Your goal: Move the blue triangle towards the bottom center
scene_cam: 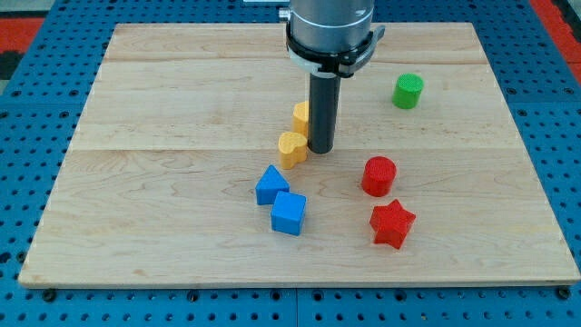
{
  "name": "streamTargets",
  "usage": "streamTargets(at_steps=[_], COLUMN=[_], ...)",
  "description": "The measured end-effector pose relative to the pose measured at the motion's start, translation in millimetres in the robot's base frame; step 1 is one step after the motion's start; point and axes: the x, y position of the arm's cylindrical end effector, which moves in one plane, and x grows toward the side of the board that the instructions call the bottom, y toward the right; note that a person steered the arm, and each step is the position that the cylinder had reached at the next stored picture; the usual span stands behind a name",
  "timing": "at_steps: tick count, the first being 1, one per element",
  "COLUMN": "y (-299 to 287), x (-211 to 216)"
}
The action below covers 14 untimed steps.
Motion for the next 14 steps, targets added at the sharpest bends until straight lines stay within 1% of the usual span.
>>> streamTargets(at_steps=[1,2,3,4,5,6,7,8,9,10,12,13,14], y=[12.0,-14.7,-4.5,-43.9,-139.6,-160.5,-148.4,-130.5,-109.5,-77.2,-71.6,-52.2,-50.4], x=[-35.0,-43.4,-56.7,-99.5,-78.4,-12.3,30.5,55.9,71.5,77.0,81.0,103.8,120.0])
